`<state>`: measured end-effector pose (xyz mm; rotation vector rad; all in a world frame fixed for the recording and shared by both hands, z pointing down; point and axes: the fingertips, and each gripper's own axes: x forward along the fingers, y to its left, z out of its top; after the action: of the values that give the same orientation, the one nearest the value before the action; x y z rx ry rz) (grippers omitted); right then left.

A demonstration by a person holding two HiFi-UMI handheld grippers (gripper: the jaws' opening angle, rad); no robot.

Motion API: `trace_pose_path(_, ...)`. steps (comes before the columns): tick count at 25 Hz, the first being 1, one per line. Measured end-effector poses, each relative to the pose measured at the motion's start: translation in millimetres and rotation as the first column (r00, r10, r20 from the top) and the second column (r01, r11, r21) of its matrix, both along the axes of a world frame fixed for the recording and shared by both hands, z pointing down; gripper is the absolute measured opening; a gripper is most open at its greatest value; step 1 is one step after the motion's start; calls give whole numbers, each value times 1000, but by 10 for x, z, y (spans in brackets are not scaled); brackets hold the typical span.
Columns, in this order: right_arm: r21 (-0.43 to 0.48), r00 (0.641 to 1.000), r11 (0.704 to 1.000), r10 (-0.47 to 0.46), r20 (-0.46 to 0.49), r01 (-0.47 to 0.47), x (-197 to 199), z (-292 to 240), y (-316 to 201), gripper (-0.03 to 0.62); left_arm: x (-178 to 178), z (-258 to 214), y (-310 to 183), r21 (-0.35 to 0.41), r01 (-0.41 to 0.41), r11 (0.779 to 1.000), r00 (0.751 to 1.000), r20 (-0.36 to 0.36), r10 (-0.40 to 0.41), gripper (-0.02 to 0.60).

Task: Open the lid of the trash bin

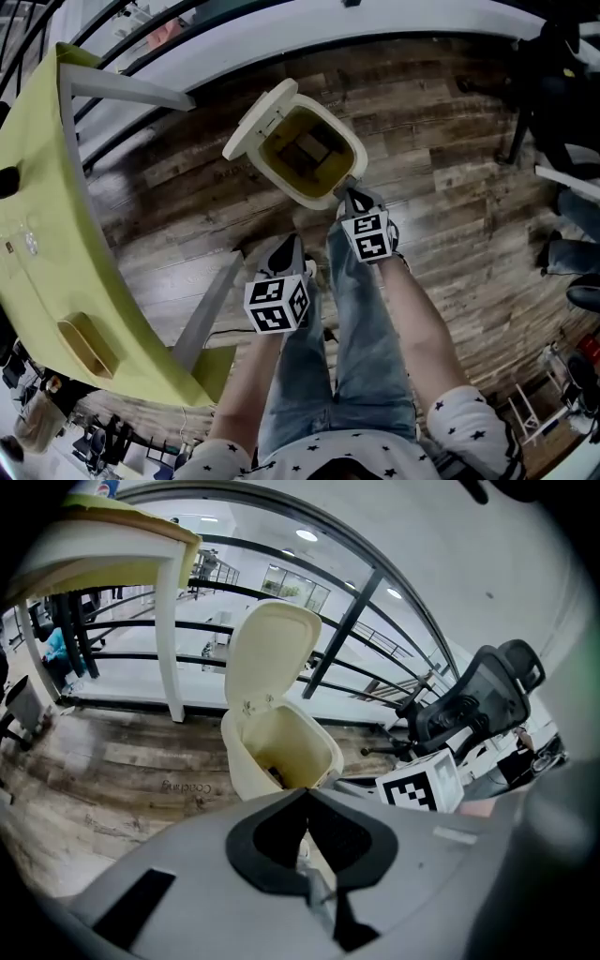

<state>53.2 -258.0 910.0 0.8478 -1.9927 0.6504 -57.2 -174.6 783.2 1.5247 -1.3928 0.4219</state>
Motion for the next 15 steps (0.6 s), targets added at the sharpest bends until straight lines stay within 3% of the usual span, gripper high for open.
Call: trace_pose_path(15, 58, 996, 997, 40, 84, -45, -247, -604, 157, -6, -68, -278, 131, 37, -46, 998, 999, 4, 46, 11)
